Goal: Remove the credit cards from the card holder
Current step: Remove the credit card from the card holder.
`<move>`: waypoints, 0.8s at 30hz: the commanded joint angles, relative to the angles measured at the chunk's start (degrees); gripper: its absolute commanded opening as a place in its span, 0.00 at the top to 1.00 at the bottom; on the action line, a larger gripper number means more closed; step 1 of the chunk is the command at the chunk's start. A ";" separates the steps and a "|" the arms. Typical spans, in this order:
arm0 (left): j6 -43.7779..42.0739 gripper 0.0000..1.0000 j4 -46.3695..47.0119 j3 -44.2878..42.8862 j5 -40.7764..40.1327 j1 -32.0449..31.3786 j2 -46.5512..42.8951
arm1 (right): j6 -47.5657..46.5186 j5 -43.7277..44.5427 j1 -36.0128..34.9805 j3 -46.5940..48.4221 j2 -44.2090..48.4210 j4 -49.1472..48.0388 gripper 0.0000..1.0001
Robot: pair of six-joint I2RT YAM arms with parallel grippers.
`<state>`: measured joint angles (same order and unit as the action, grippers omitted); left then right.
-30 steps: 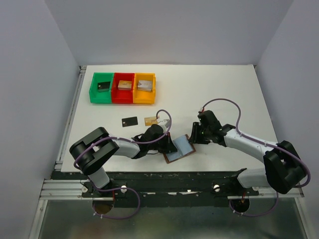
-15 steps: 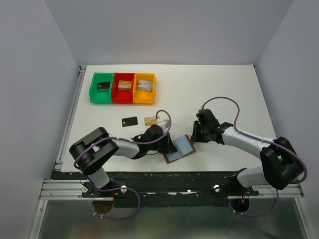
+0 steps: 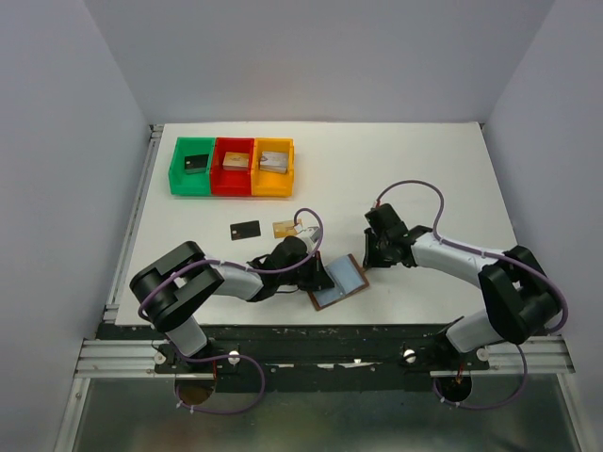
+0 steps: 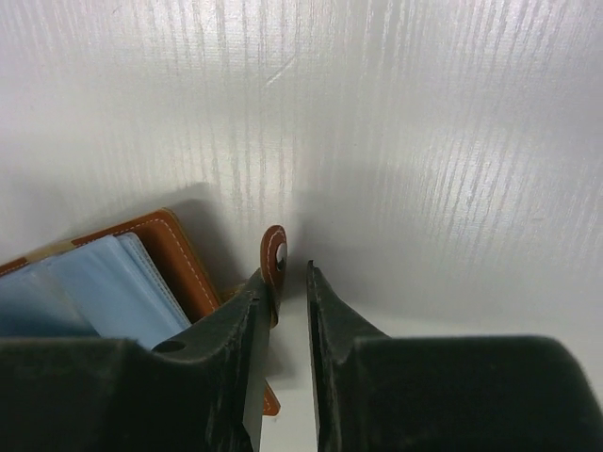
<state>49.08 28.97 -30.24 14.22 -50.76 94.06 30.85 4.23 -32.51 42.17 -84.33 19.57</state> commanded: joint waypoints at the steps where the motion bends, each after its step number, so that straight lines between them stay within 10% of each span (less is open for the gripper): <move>1: -3.20 1.00 -11.39 3.08 -1.21 -0.48 1.30 | -1.06 3.33 0.34 1.60 -1.01 1.78 0.74; 10: -3.73 1.00 -12.53 2.64 -1.82 -0.48 0.16 | 1.31 -0.17 0.35 -2.18 8.56 1.70 1.00; 24: -7.42 0.98 -19.56 -3.24 -3.94 2.42 -4.14 | 5.97 -11.53 0.34 -13.60 28.34 -3.40 1.00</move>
<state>45.01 19.35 -32.91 13.78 -50.06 90.83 35.03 -5.06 -32.51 30.72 -59.51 18.15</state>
